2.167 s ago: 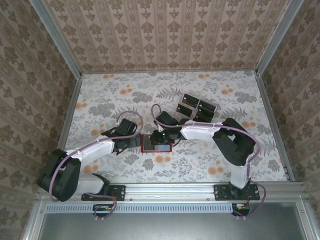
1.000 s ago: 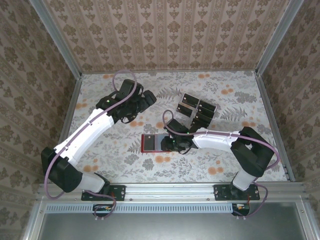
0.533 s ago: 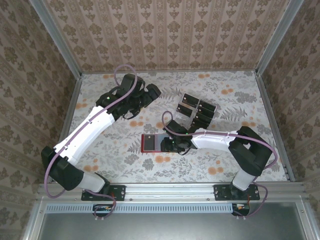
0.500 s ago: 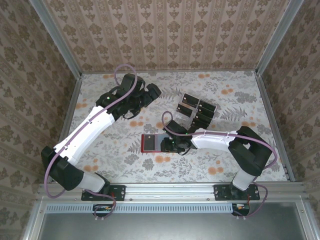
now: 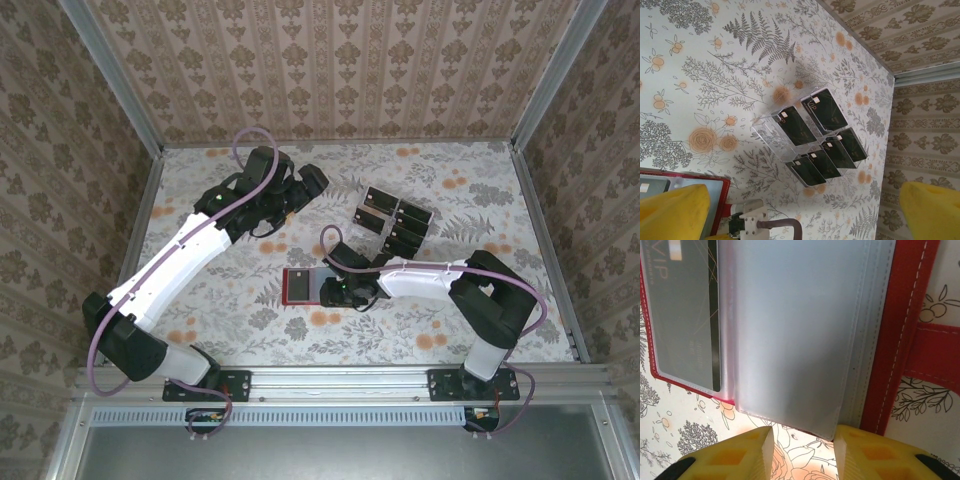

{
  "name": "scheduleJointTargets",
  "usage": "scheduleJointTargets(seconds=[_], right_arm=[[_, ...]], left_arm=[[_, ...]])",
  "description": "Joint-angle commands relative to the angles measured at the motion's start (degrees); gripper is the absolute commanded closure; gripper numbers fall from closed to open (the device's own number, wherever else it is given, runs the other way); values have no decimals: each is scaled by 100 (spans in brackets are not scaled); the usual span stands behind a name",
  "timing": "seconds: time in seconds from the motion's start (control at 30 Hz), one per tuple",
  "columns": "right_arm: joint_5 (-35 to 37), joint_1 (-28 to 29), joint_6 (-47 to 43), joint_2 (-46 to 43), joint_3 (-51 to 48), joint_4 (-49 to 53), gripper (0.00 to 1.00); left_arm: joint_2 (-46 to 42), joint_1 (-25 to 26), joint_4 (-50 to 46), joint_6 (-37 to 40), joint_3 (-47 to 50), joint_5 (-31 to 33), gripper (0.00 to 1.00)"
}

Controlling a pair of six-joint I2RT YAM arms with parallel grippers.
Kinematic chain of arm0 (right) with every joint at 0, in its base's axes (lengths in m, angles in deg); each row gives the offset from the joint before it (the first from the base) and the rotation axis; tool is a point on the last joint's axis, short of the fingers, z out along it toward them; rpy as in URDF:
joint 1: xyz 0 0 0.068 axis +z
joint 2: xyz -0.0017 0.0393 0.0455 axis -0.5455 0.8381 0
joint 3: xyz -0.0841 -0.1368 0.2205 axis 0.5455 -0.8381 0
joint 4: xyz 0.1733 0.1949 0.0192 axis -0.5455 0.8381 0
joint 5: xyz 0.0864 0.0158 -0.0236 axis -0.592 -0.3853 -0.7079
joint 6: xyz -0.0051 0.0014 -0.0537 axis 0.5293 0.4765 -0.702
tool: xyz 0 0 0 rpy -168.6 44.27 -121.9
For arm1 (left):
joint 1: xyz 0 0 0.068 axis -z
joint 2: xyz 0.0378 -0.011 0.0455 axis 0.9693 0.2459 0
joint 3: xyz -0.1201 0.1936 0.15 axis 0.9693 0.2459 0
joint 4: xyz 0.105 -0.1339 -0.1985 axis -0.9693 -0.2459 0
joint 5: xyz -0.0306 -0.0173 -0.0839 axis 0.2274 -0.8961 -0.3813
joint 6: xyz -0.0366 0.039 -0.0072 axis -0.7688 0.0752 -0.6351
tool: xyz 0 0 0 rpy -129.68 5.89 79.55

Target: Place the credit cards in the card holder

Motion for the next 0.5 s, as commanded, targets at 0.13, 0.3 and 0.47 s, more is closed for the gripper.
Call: scheduleJointTargets(seconds=[0.13, 0.3, 0.47], right_arm=[[-26, 33, -4, 53, 267, 136, 63], [-7, 34, -5, 69, 321, 139, 63], [-24, 21, 9, 185, 345, 75, 63]], left_arm=[[-33, 36, 182, -50, -17, -135, 0], [-104, 56, 330, -67, 123, -151, 0], [-70, 48, 451, 0, 101, -127, 0]])
